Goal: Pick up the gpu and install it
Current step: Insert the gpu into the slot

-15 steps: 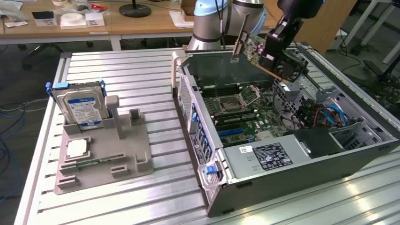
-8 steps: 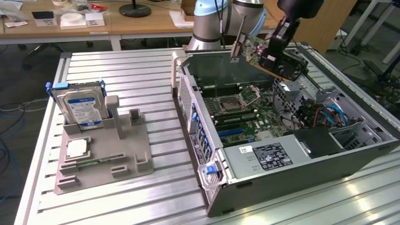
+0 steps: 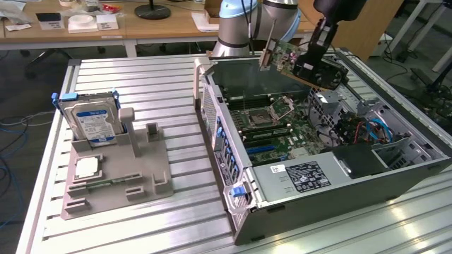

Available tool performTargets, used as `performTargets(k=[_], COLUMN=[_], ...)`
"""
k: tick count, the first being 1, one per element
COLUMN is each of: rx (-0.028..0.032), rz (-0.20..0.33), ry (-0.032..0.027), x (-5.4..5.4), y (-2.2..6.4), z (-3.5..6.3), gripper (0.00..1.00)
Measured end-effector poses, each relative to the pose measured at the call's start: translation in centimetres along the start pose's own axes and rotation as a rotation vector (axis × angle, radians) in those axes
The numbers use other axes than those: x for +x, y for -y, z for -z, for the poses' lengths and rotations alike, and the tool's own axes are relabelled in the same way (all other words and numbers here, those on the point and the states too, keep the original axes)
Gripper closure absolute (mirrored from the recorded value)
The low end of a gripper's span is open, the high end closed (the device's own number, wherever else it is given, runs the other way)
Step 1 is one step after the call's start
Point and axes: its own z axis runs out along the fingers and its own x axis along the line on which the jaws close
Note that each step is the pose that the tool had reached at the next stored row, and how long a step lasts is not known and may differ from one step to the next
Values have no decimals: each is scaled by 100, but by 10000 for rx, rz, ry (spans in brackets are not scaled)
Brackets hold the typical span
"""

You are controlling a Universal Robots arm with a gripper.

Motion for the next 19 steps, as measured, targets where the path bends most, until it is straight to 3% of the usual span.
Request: performTargets(k=[4,5,8,10,19], rx=[46,86,274,356,369], rz=[547,637,711,763,2186], ry=[10,38,192,259,230], x=[0,0,-1,-1,-1], y=[0,1,1,1,2], z=[-10,-14,-24,-31,-55], gripper=[72,72,72,72,72])
